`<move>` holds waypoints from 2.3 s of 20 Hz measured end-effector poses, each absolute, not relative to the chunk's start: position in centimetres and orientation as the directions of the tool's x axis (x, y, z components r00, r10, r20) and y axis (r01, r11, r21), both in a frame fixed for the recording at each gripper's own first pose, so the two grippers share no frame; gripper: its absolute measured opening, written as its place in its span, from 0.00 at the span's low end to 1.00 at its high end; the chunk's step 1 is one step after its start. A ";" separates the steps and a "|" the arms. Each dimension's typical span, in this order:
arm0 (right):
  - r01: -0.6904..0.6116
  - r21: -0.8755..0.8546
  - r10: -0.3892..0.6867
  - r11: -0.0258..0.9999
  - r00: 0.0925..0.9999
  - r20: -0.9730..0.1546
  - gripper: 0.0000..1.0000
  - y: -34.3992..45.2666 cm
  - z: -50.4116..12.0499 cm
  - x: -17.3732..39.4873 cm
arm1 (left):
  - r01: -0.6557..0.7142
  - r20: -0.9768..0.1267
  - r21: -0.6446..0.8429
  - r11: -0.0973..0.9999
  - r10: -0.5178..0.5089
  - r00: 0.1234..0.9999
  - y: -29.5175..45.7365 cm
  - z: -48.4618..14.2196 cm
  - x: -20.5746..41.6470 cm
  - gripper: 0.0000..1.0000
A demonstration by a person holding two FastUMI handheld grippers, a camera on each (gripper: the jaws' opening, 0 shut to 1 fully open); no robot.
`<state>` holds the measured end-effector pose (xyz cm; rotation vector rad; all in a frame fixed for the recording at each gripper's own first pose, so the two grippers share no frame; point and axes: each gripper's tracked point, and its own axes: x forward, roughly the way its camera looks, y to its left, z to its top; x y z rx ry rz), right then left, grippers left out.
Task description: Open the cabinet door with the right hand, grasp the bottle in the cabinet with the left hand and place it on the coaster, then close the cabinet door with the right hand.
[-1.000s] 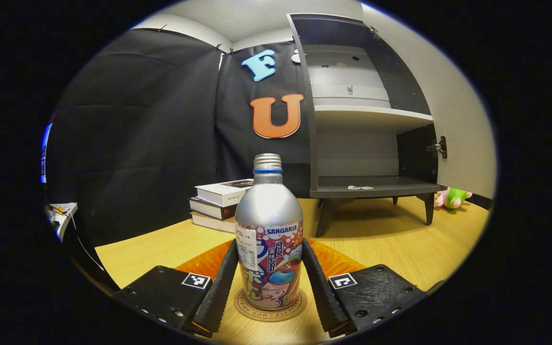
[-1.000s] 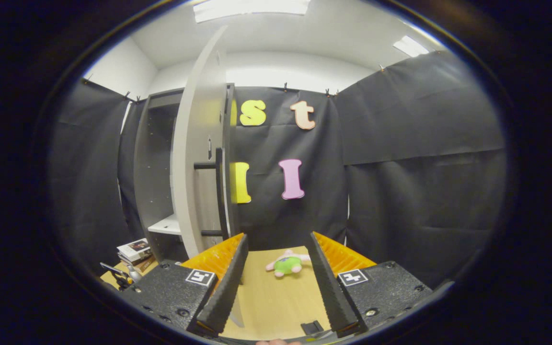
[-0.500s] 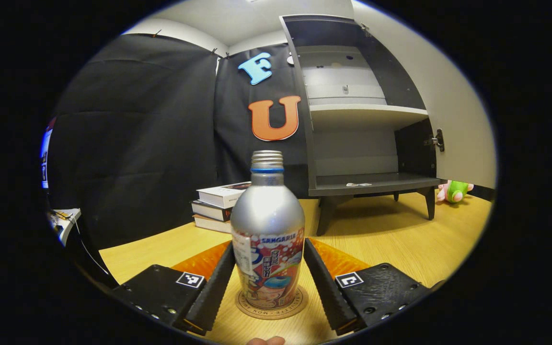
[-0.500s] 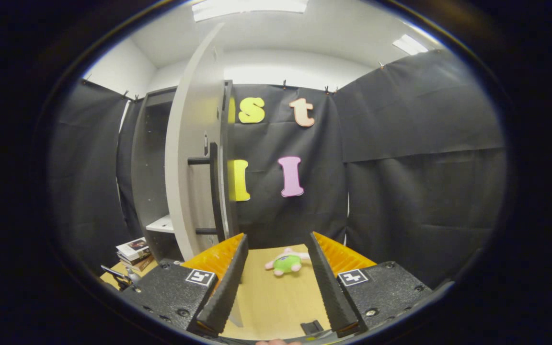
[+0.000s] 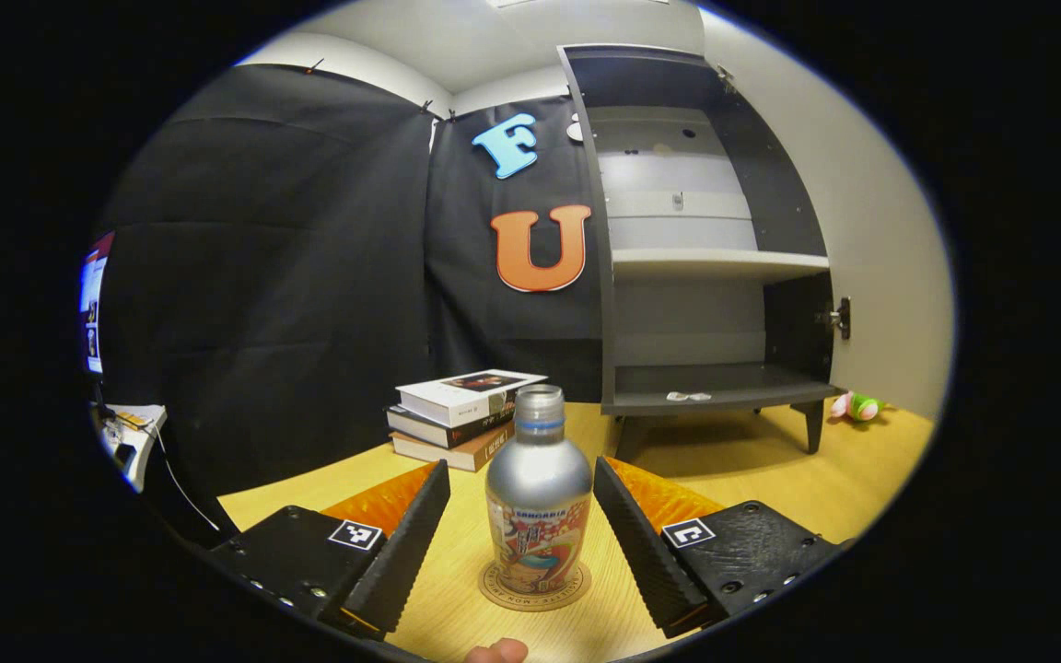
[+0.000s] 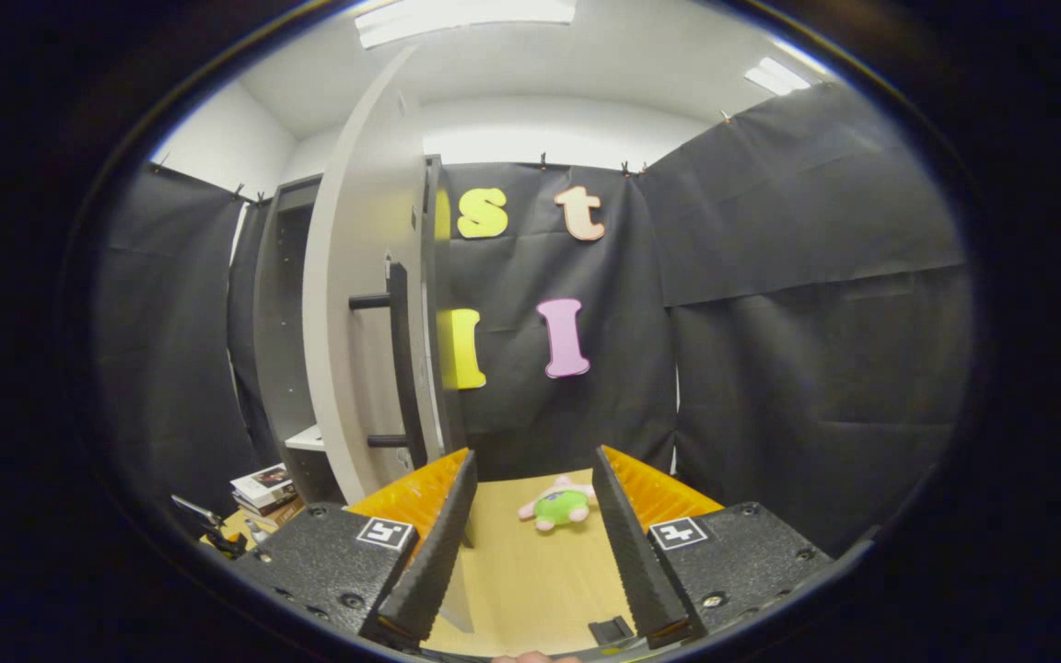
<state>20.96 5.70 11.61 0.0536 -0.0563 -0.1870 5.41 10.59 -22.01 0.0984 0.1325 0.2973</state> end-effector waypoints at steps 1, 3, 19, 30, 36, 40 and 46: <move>0.178 0.062 -0.181 0.982 0.982 0.046 0.80 5.5 11.3 21.2 | -0.269 -0.116 0.118 0.956 0.283 0.952 10.1 -20.2 5.2 0.95; 0.165 0.073 -0.168 0.984 0.985 0.034 0.79 5.2 11.0 22.1 | -0.228 -0.112 0.104 0.968 0.239 0.965 9.1 -16.6 4.8 0.95; -0.014 -0.002 0.014 1.000 1.000 0.020 0.77 7.8 12.6 28.6 | -0.070 -0.040 0.099 0.993 0.074 0.996 4.7 0.0 1.2 0.95; -0.221 0.027 0.220 0.975 0.975 0.016 0.77 18.3 12.1 29.6 | -0.046 -0.074 0.064 0.997 0.051 0.996 4.6 -1.4 -0.8 0.95; -0.339 0.016 0.339 0.940 0.940 0.039 0.77 26.6 12.9 33.0 | -0.064 -0.065 0.041 0.997 0.066 0.996 6.3 -1.0 -1.8 0.95; -0.345 -0.048 0.348 0.937 0.935 0.067 0.79 31.2 13.3 37.3 | -0.096 -0.057 0.037 0.995 0.098 0.994 8.0 -0.9 -2.3 0.95; -0.357 -0.093 0.364 0.929 0.929 0.068 0.81 39.3 13.0 42.6 | -0.144 -0.070 0.051 0.988 0.147 0.987 10.4 -1.8 -2.7 0.95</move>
